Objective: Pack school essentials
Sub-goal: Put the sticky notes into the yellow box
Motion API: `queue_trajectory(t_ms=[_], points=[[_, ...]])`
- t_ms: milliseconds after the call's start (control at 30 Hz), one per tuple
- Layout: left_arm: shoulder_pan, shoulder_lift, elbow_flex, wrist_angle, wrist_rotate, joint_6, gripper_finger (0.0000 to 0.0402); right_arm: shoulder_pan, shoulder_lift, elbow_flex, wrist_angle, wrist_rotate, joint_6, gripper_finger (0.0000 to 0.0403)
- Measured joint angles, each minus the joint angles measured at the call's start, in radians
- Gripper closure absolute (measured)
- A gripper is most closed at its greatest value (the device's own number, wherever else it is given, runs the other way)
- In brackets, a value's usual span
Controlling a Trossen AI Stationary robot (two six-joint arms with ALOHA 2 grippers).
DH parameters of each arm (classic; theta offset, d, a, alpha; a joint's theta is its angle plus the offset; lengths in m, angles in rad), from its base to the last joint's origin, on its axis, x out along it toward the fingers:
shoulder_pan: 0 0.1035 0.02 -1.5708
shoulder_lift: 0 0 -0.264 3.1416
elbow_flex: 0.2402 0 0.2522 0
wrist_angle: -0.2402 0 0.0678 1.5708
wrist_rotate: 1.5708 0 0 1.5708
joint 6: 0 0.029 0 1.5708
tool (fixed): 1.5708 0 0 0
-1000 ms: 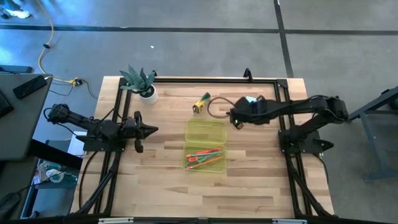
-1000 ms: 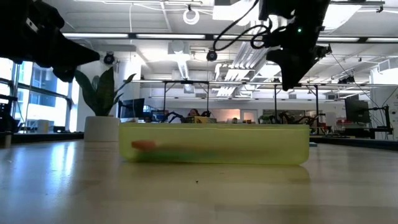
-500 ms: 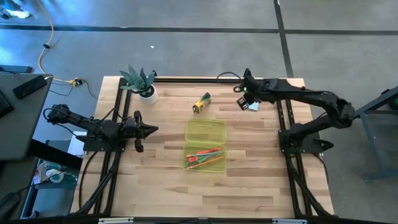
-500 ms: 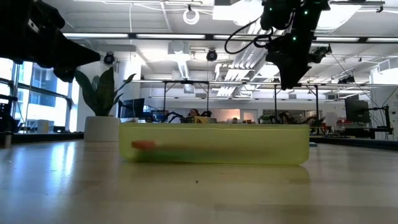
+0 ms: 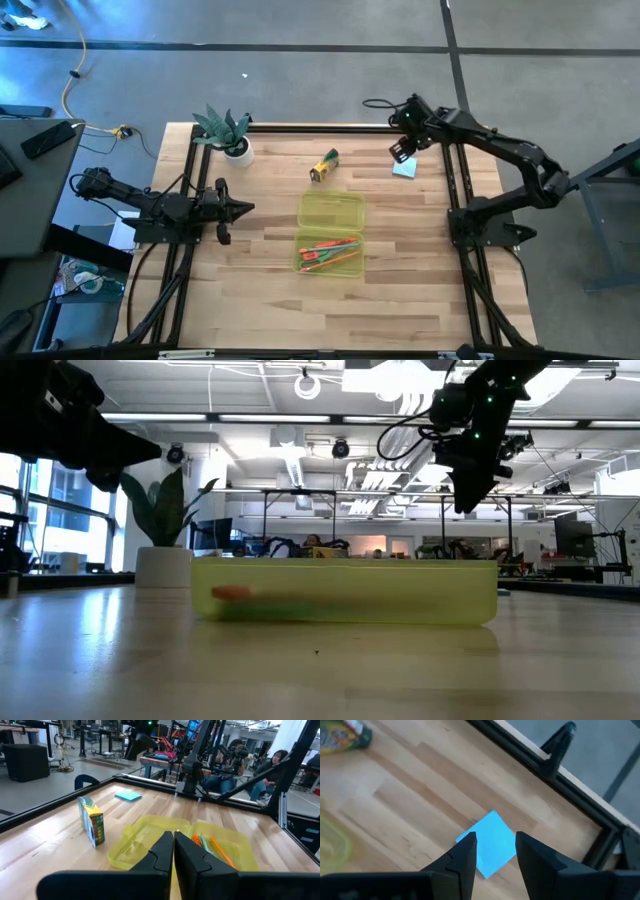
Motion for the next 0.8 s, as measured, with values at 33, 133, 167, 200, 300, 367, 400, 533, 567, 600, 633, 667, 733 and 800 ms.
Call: queue_trajectory(t_ms=[33,133,167,200,300,367,400,533,567,600,633,667,733,800], points=[[0.000,0.000,0.000,0.000,0.000,0.000,0.0396,-0.011,0.000,0.000,0.000,-0.011,-0.034,0.0274],[0.000,0.000,0.000,0.000,0.000,0.000,0.0396,-0.039,0.000,0.000,-0.002,-0.050,-0.121,0.0274],[0.000,0.000,0.000,0.000,0.000,0.000,0.0396,-0.048,0.000,0.000,-0.005,-0.065,-0.145,0.0274],[0.000,0.000,0.000,0.000,0.000,0.001,0.0396,-0.057,0.000,0.000,-0.011,-0.082,-0.169,0.0274],[0.000,0.000,0.000,0.000,0.000,0.000,0.0396,-0.076,0.003,0.000,-0.020,-0.137,-0.234,0.0274],[0.000,0.000,0.000,0.000,0.000,0.000,0.0396,-0.083,0.013,0.000,-0.033,-0.165,-0.264,0.0274],[0.000,0.000,0.000,0.000,0.000,-0.001,0.0396,-0.085,0.021,0.000,-0.039,-0.171,-0.278,0.0274],[0.000,0.000,0.000,0.000,0.000,0.000,0.0396,-0.086,0.088,0.000,-0.066,-0.175,-0.304,0.0274],[0.000,0.000,0.000,0.000,0.000,0.000,0.0396,-0.086,0.105,0.000,-0.074,-0.174,-0.327,0.0274],[0.000,0.000,0.000,0.000,0.000,0.001,0.0396,-0.086,0.120,0.000,-0.075,-0.173,-0.355,0.0274],[0.000,0.000,0.000,0.000,0.000,0.000,0.0396,-0.087,0.135,0.000,-0.073,-0.172,-0.379,0.0274],[0.000,0.000,0.000,0.000,0.000,0.000,0.0396,-0.088,0.148,0.000,-0.072,-0.170,-0.396,0.0274],[0.000,0.000,0.000,0.000,0.000,0.000,0.0396,-0.095,0.162,0.000,-0.063,-0.169,-0.421,0.0274],[0.000,0.000,0.000,0.000,0.000,0.000,0.0396,-0.102,0.175,0.000,-0.058,-0.167,-0.444,0.0274]])
